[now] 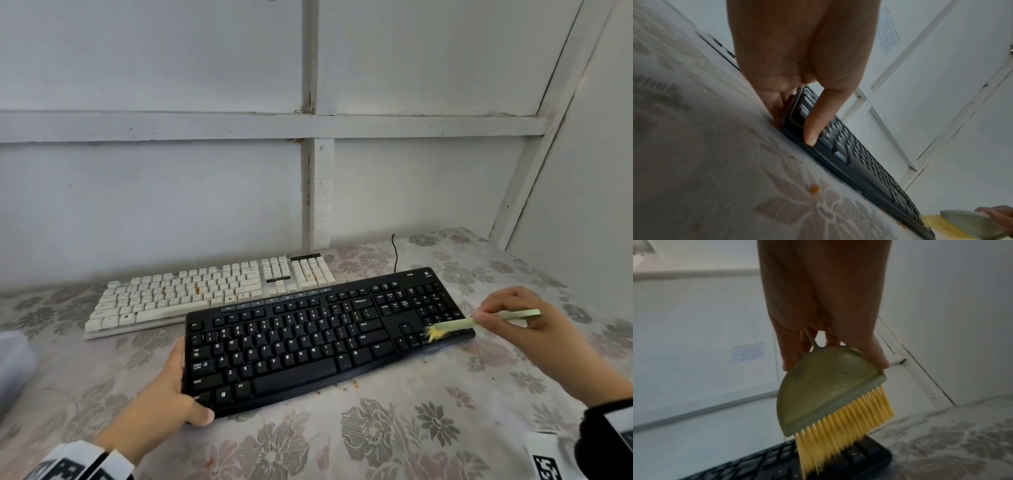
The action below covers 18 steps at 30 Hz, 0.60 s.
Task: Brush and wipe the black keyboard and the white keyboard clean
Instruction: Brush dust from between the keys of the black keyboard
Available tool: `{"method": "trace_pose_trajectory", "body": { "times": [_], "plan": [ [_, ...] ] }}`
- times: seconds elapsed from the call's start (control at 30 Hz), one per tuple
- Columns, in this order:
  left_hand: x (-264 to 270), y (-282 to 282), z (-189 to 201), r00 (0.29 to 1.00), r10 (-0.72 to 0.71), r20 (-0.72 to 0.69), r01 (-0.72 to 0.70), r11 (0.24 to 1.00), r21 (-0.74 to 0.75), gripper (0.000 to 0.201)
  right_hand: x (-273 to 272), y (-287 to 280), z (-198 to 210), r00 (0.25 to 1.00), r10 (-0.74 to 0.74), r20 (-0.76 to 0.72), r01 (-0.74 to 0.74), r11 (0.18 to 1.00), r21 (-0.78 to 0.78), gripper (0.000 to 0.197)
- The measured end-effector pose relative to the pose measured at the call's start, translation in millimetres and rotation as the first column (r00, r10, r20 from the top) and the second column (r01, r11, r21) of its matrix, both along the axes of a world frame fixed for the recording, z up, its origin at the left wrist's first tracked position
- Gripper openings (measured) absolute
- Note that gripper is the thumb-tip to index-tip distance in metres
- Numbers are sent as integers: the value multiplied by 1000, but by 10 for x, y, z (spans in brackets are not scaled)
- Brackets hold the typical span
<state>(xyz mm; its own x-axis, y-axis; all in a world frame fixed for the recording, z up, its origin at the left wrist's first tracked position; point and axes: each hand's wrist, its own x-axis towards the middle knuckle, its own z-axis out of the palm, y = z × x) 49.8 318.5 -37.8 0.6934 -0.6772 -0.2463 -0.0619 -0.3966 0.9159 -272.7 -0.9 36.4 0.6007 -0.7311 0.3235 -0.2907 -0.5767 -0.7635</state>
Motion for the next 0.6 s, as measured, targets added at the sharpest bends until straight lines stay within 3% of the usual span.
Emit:
{"method": "trace_pose_trajectory", "body": {
  "times": [0.07,0.1,0.17,0.23,0.33,0.47,0.53,0.6],
  "plan": [
    [2,-1,-9,1000,0,7,0,1000,-5,104,12,3,7,997,72,3,-72,995,64,4],
    [5,0,-11,1000,1,14,-1,1000,-5,103,24,31,26,995,101,1,-101,991,93,11],
    [-2,1,4,1000,0,31,0,1000,0,102,2,1,2,994,107,-29,-104,991,80,44],
    [-9,4,14,999,0,41,0,1000,5,102,-43,-99,-14,1000,7,-10,-6,999,32,65],
    [-9,1,12,999,-6,47,6,1000,-3,104,-122,-167,-3,997,-51,59,49,998,31,61],
    [-34,-8,40,998,-17,57,18,1000,-14,104,-131,-94,-12,991,124,51,-130,983,128,55],
    [-46,-9,55,998,-17,54,18,1000,-18,103,-136,-120,-55,996,81,21,-83,990,111,58],
    [-40,-9,62,998,-19,53,20,1000,-15,102,-162,-172,-62,1000,-7,29,5,997,83,42]
  ]
}}
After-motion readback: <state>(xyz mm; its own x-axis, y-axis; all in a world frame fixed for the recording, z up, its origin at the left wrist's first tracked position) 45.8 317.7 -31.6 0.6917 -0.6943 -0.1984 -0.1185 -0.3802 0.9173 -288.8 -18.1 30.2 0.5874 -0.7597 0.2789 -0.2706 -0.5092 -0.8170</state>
